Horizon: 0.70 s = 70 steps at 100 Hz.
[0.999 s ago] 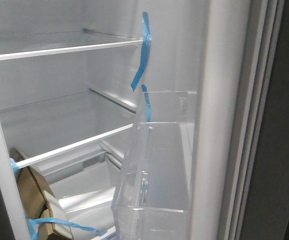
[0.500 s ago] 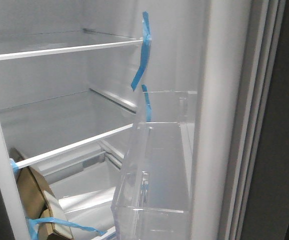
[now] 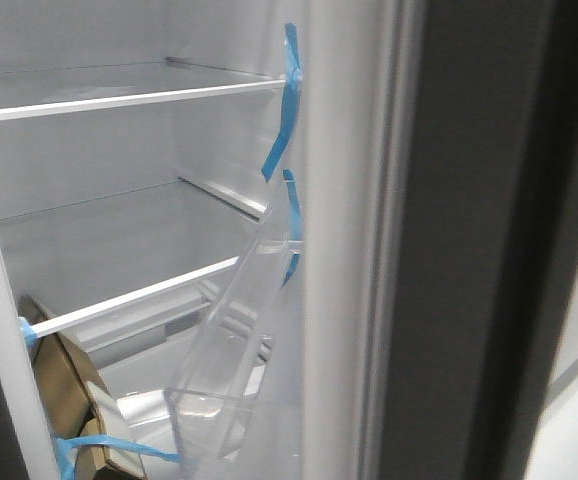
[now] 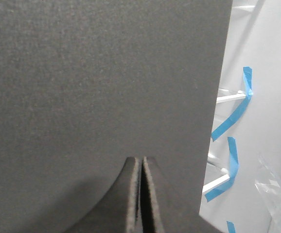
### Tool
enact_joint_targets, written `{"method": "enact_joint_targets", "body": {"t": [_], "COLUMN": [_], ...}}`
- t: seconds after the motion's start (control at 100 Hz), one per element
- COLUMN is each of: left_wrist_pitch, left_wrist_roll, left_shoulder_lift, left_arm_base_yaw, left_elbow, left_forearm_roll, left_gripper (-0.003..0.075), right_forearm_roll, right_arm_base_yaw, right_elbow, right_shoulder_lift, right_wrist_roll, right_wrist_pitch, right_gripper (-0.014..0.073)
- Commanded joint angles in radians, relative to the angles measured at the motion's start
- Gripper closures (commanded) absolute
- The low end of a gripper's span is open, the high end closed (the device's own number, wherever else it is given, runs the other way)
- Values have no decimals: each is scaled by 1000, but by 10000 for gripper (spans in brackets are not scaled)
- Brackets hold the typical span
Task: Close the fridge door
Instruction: 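Push the fridge door closed toward the fridge body with both grippers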
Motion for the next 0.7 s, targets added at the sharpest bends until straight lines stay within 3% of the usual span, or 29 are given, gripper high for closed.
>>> {"method": "enact_joint_targets", "body": {"t": [0.0, 0.55, 0.69], "left_wrist_pitch": [-77, -77, -77], "left_wrist_roll": [-4, -4, -4], "left_shoulder_lift": [19, 19, 19], "left_arm_base_yaw": [-5, -5, -5], "left_elbow": [28, 28, 28], "left_forearm_roll": [-2, -2, -2], "left_gripper": [741, 741, 741], "right_forearm_roll": [97, 84, 158], "right_arm_base_yaw": [-3, -3, -3], "right_elbow": [-33, -197, -201], "right_shoulder_lift": [32, 180, 205], "right_wrist_roll": [-53, -65, -65], "right_wrist_pitch": [-22, 51, 75], "right_gripper": [670, 670, 670]}}
